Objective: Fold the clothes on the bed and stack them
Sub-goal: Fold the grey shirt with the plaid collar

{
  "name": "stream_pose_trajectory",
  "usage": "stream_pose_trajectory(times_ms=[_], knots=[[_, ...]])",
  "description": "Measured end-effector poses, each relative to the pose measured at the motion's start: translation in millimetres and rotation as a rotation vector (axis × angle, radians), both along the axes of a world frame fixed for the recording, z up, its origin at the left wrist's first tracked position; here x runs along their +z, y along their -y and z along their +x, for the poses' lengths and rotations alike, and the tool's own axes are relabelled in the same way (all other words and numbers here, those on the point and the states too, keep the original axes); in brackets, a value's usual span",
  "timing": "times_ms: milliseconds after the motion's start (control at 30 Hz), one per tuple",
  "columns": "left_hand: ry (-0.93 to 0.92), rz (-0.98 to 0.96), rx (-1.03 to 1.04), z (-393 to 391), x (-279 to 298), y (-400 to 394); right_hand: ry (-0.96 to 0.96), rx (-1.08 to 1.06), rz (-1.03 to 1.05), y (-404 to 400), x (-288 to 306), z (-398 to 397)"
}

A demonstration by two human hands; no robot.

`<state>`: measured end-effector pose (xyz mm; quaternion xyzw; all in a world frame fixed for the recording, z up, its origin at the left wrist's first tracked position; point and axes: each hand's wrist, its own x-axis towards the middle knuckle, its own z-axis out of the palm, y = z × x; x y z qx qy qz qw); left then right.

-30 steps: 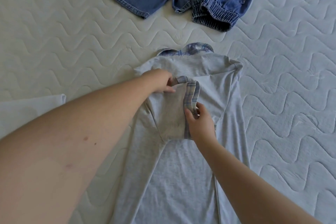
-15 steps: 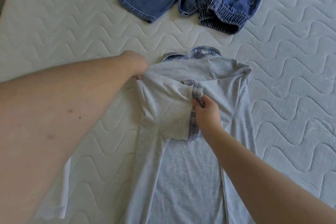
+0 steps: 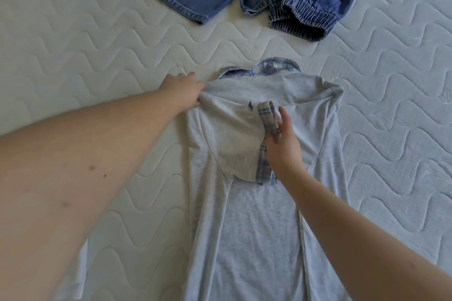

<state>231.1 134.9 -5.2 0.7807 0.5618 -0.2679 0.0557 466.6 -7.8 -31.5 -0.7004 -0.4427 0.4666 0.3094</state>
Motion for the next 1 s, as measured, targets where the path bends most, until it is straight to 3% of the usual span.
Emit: stream_pose_trajectory(times_ms=[167,333,467,533,800,900,1000], knots=[[0.245,0.048,0.073,3,-14,27,0.107,-0.108,-0.049,1,-3,-2],[0.475,0.257,0.198,19,-19,77,0.149,-0.13,-0.033,6,6,-13],[0.693,0.292,0.37,24,-21,137,0.27,-0.181,0.172,50,17,-24],[0.74,0.238,0.411,19,-22,166,0.22,-0.129,0.227,80,19,-34],[0.641,-0.055,0.617,-13,-29,261,0.056,0.167,-0.271,168,-4,-73],[0.695,-0.166,0.748,-18,-29,292,0.117,0.252,-0.364,188,-2,-76],[0.737,-0.284,0.783,-16,-27,326,0.148,0.401,-0.587,208,5,-87]])
